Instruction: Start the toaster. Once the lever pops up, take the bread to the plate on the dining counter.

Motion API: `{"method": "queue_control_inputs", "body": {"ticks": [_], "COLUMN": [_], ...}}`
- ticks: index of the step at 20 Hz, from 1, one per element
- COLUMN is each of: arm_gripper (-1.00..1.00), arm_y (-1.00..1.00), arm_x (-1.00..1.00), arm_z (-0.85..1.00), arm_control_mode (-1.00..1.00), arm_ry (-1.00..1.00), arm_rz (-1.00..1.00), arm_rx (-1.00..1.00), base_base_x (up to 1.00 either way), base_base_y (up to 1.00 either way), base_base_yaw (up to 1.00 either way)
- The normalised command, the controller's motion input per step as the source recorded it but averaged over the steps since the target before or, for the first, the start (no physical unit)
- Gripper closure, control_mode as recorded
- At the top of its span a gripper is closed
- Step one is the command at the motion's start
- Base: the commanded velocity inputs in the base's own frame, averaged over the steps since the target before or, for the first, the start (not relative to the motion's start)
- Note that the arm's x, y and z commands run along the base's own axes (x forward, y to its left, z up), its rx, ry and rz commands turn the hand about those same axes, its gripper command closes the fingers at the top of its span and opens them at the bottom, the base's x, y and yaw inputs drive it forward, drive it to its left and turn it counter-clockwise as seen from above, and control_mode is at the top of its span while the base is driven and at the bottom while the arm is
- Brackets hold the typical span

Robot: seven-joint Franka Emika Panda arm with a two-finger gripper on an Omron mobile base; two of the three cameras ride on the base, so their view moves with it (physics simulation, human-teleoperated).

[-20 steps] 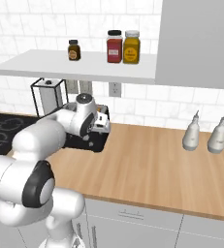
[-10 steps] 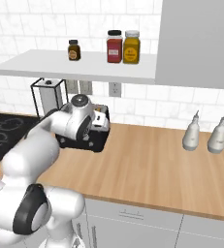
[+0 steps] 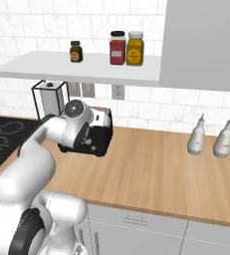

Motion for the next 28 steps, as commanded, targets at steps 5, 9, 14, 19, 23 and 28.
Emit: {"method": "queue_control_inputs", "body": {"ticks": [5, 9, 14, 19, 23, 28], "arm_gripper": [-1.0, -1.0, -1.0, -1.0, -1.0, -1.0], "arm_y": [0.0, 0.01, 0.0, 0.01, 0.01, 0.14], "arm_x": [0.0, 0.0, 0.0, 0.0, 0.0, 0.12], "arm_z": [0.49, 0.39, 0.21, -0.16, -0.24, -0.06], "arm_control_mode": [-1.0, -1.0, -1.0, -1.0, -1.0, -1.0], "arm_ry": [-0.16, -0.11, -0.05, 0.0, -0.02, -0.02], "arm_rz": [-0.03, -0.03, -0.03, 0.0, 0.0, 0.0], "arm_rx": [0.0, 0.0, 0.0, 0.0, -0.01, -0.03], "base_base_x": [0.0, 0.0, 0.0, 0.0, 0.0, 0.0], "base_base_y": [0.0, 0.0, 0.0, 0.0, 0.0, 0.0], "base_base_yaw": [0.0, 0.0, 0.0, 0.0, 0.0, 0.0]}}
